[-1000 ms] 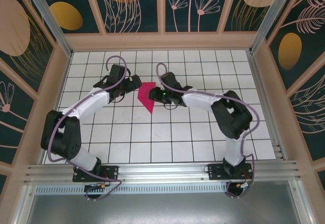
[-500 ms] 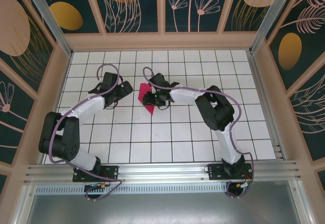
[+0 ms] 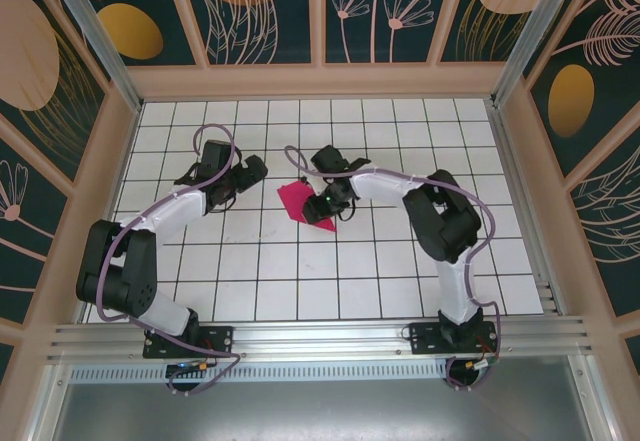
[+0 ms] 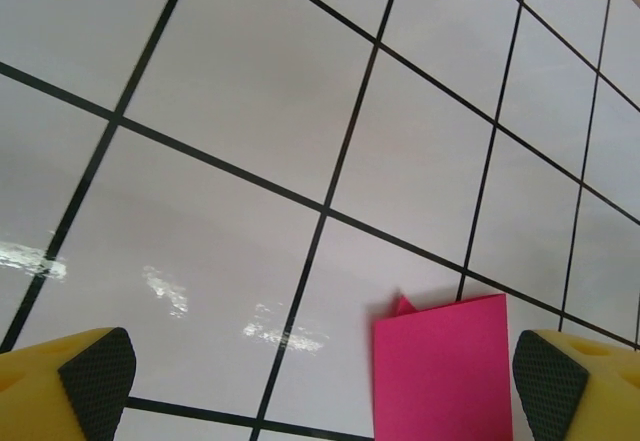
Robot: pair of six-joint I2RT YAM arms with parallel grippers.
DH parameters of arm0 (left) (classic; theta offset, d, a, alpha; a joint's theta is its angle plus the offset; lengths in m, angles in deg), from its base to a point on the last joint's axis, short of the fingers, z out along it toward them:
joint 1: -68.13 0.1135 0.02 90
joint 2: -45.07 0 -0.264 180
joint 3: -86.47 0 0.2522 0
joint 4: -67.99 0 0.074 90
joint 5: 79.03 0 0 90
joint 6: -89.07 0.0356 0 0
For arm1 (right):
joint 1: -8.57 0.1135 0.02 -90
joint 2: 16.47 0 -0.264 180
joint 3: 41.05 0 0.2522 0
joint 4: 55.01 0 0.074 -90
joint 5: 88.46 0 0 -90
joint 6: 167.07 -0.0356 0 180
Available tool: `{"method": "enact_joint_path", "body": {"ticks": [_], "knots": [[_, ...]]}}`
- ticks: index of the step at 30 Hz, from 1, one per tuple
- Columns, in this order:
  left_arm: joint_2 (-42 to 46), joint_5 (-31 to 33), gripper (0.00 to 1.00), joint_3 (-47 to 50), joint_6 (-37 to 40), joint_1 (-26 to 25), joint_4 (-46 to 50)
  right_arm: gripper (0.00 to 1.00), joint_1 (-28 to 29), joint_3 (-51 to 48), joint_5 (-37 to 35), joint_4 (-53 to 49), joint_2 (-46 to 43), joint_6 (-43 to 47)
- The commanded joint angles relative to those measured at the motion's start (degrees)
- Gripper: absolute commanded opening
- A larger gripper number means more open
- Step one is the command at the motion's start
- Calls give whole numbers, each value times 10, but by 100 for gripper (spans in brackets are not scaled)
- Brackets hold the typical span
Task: Fold a paper plane with a square sheet of paper (pick it up from the middle)
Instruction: Move the paper to the center of the table.
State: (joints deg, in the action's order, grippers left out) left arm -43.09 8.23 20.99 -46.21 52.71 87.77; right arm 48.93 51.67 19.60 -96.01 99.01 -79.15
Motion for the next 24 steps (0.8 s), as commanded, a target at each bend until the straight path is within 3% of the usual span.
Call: {"method": "enact_joint_path", "body": {"ticks": [1,5,9,24], "knots": [[7,-28,98,11,0,3,-18,44,0,-8,-6,29,-62,-59],[13,-59,99,27,-12,4,-38,44,14,-51,-38,122,-90,-241],[18,-113,97,52,-42,4,-80,43,22,-80,-89,168,-86,-352],[22,-244,87,137,-151,-1,-200,39,1,-126,-61,230,-39,-367]]}}
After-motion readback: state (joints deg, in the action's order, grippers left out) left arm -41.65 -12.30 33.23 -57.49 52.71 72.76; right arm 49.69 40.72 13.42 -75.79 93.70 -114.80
